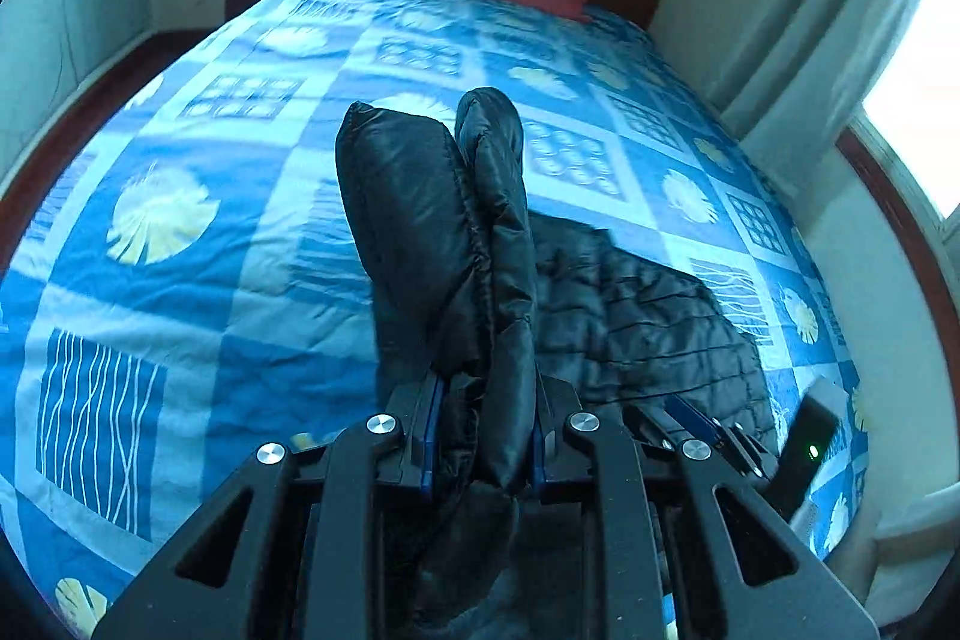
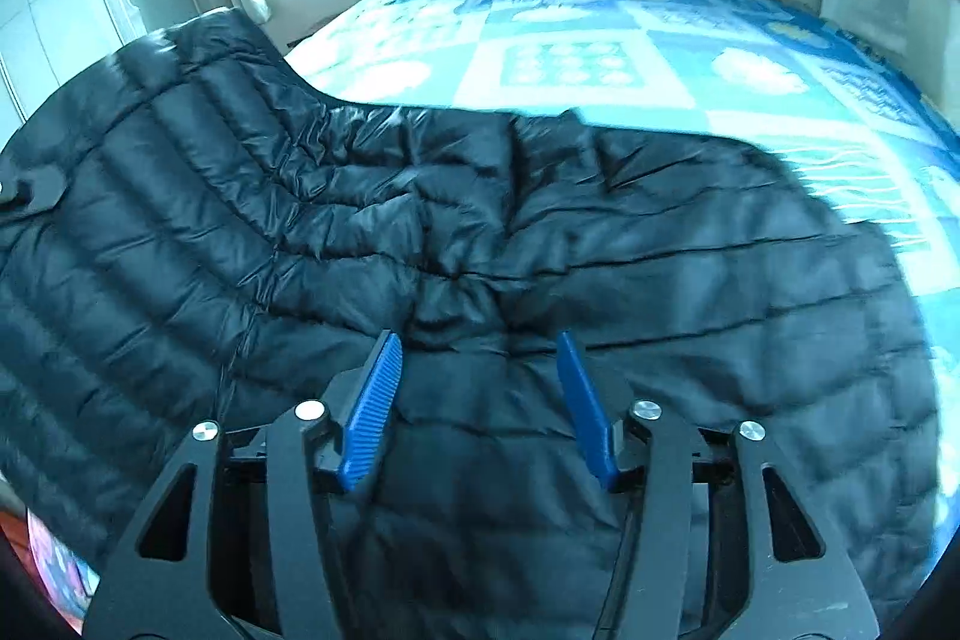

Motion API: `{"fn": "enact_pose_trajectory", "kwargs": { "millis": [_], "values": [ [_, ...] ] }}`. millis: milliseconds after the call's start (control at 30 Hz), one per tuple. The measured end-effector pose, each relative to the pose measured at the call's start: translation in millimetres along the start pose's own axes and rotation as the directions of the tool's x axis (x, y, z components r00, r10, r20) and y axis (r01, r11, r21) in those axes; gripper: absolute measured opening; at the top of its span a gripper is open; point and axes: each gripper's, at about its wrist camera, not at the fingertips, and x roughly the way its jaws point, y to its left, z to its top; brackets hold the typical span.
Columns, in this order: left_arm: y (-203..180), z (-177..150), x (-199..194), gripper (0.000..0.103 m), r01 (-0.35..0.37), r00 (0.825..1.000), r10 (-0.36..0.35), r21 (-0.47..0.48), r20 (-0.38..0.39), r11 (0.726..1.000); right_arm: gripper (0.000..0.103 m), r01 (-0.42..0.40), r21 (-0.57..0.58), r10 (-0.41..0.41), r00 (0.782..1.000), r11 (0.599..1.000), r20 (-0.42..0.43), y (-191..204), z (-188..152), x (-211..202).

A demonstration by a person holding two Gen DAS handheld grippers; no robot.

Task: Fold large clothes

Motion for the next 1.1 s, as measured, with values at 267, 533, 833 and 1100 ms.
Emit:
{"fn": "enact_pose_trajectory", "kwargs": {
  "millis": [267, 533, 833, 1100],
  "values": [
    [-110, 0, 21, 0.021, -0.052, 0.999, 0.052, 0.151, 0.007, 0.987, 0.055, 0.039, 0.097, -0.043, 0.998, 0.995, 0.043, -92, -11, -59],
    [-212, -27, 75, 0.021, -0.054, 0.997, 0.066, 0.280, -0.033, 0.959, 0.055, 0.098, 0.184, -0.108, 0.993, 0.978, 0.047, -163, -32, -84],
    [-265, -80, 143, 0.022, 0.000, 0.989, 0.046, 0.310, -0.143, 0.951, 0.056, 0.132, 0.234, -0.137, 0.991, 0.963, 0.005, -203, -60, -94],
    [-274, -98, 152, 0.022, -0.027, 0.991, 0.069, 0.339, -0.112, 0.940, 0.056, 0.140, 0.245, -0.142, 0.990, 0.959, -0.010, -215, -65, -90]
  ]
}}
